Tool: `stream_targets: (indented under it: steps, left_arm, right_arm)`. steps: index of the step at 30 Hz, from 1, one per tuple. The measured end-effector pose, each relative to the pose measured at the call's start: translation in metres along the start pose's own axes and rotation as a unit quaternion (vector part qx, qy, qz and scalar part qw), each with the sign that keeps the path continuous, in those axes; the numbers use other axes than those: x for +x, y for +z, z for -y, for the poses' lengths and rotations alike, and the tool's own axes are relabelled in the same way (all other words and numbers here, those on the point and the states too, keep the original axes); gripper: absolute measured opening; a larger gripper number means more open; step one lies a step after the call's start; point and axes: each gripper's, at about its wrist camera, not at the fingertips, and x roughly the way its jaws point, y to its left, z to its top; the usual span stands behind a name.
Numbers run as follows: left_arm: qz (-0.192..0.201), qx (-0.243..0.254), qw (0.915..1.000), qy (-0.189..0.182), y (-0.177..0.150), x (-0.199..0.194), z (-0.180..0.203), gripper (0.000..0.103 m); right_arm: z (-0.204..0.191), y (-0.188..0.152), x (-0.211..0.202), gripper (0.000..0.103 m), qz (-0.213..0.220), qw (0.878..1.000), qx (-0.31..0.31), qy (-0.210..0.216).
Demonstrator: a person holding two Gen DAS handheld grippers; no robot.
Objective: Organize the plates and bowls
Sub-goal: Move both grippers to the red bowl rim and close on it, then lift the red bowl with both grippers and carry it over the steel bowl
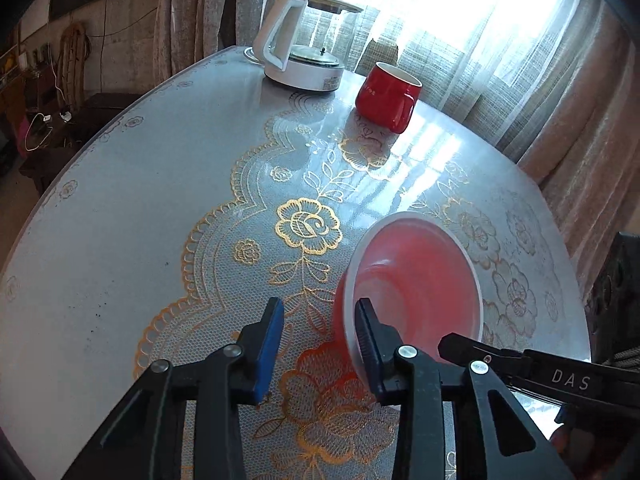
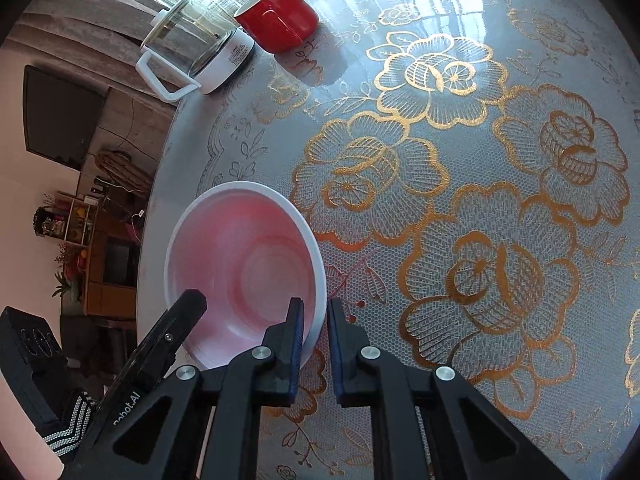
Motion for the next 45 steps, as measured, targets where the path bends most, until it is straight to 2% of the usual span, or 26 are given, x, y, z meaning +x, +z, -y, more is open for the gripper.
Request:
stream_targets:
  steps: [5,6,13,19,24,36,45]
  left_arm:
    - [-0.008,0.019,0.9998,0.007,-0.011,0.003,0.006,0.009]
    - [-0.012,0.02,0.9997,0.007,-0.013,0.003,0.006,0.008]
    - [-0.003,0.031,0.9995,0.003,-0.026,-0.016,0.013,0.008]
    - [0.027,0.056,0.998,0.011,-0.047,-0.046,0.029,0.008]
    - [0.042,0.067,0.9969,0.003,-0.064,-0.068,0.04,0.008]
    - [0.074,0.09,0.9932,-0.007,-0.106,-0.11,0.06,0.009]
    - [0.093,0.103,0.9898,-0.03,-0.143,-0.14,0.075,0.009]
  right_arm:
    - [0.006,-0.01,-0.006,0.012,-0.007,1.0,0.002,0.009]
    - [0.006,-0.012,-0.007,0.012,-0.008,1.0,0.003,0.011]
    - [0.008,-0.031,-0.02,0.01,-0.005,1.0,0.004,0.015]
    - [0.013,-0.053,-0.046,0.01,0.008,1.0,-0.002,0.022]
    - [0.02,-0.074,-0.069,0.01,0.018,0.999,-0.001,0.027]
    - [0.033,-0.126,-0.123,0.01,0.058,0.998,-0.013,0.031]
    - [0.042,-0.166,-0.152,0.011,0.097,0.995,-0.011,0.036]
